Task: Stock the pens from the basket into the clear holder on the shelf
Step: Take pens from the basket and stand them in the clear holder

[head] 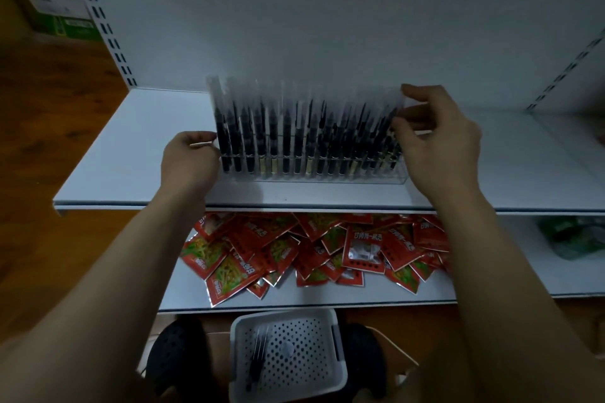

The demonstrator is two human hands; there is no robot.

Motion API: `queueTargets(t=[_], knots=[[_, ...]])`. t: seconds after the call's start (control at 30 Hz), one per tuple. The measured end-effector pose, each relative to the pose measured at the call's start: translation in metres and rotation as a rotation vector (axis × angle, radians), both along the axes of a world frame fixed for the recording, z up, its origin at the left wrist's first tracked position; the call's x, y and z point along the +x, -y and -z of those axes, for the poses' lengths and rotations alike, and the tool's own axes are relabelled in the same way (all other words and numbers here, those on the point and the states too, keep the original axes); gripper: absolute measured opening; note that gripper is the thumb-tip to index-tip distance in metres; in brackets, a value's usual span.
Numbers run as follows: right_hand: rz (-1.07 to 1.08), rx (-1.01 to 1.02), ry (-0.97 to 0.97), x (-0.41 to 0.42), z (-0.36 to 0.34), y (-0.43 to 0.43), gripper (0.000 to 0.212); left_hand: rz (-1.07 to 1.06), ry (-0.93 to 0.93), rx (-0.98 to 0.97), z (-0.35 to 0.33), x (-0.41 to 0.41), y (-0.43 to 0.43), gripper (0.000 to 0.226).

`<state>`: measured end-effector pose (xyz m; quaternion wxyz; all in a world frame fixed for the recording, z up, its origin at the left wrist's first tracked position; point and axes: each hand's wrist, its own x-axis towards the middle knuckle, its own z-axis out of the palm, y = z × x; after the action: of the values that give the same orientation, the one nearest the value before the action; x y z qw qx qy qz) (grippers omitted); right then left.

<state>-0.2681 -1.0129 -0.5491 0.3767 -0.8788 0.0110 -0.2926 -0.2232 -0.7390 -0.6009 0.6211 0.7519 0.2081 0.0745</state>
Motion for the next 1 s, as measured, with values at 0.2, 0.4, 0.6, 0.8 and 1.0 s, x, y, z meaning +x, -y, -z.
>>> queueTargets(t=[0.2, 0.4, 0.6, 0.8, 1.0], knots=[[-0.129, -0.294, -0.341, -0.023, -0.004, 0.001, 0.069, -0.007, 0.017, -0.013, -0.002, -0.016, 0.006, 0.027], [-0.112, -0.115, -0.336, -0.054, 0.007, -0.017, 0.083, -0.020, 0.075, -0.012, 0.002, -0.060, 0.017, 0.032], [-0.247, -0.132, -0.530, -0.089, 0.038, -0.046, 0.068, 0.128, 0.046, 0.104, 0.034, -0.123, 0.020, 0.023], [-0.428, -0.232, -0.838, -0.111, 0.100, -0.077, 0.039, 0.323, -0.156, 0.256, 0.084, -0.164, -0.002, 0.011], [-0.448, -0.208, -1.183, -0.141, 0.192, -0.092, 0.045, 0.397, -0.566, 0.299, 0.173, -0.221, -0.019, 0.017]])
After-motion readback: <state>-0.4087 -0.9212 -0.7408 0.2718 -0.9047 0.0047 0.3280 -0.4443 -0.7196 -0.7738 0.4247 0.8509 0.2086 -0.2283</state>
